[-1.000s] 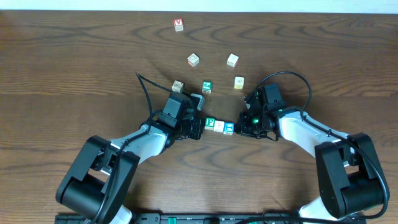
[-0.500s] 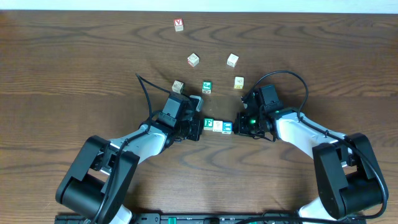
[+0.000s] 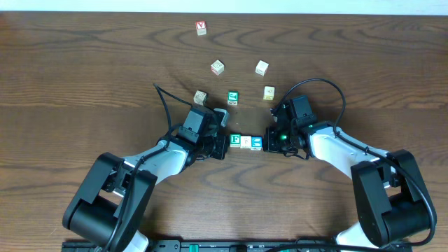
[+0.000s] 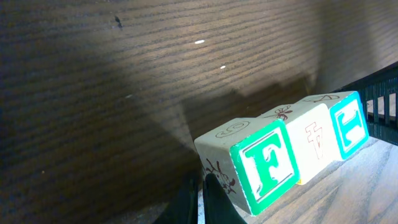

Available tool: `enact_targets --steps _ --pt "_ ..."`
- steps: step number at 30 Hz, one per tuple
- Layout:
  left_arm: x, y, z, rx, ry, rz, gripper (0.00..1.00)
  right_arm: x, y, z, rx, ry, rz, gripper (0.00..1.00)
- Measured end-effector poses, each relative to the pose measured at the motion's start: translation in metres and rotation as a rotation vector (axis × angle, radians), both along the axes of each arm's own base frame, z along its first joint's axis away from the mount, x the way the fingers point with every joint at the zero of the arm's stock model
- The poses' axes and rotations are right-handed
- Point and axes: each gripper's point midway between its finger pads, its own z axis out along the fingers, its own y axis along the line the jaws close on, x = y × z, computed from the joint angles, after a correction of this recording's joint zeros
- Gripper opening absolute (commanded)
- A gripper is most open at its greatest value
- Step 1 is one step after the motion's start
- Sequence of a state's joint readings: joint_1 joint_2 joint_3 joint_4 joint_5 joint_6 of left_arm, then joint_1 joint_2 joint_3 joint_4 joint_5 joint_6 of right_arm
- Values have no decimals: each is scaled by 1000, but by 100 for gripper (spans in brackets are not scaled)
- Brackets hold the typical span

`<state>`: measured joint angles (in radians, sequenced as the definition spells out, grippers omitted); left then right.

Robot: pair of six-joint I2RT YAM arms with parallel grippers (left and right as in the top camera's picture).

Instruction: Lift 3 blocks

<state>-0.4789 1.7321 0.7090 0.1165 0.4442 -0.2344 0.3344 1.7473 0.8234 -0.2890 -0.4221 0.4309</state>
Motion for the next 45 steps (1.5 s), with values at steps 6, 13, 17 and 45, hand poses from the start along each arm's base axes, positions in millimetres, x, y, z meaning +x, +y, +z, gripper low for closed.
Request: enact_targets --steps 6,13,17,45 --pt "-1 0 0 0 5 -3 7 1 -3 -1 -16 -11 11 1" --pt "-3 -1 0 -6 14 -8 7 -15 -19 -4 -40 94 -14 1" --pt "-4 -1 -1 -6 16 -9 7 -29 -23 -4 -50 158 -10 1" --pt "-4 -1 -1 -8 17 -10 7 -33 1 -3 -53 91 98 1"
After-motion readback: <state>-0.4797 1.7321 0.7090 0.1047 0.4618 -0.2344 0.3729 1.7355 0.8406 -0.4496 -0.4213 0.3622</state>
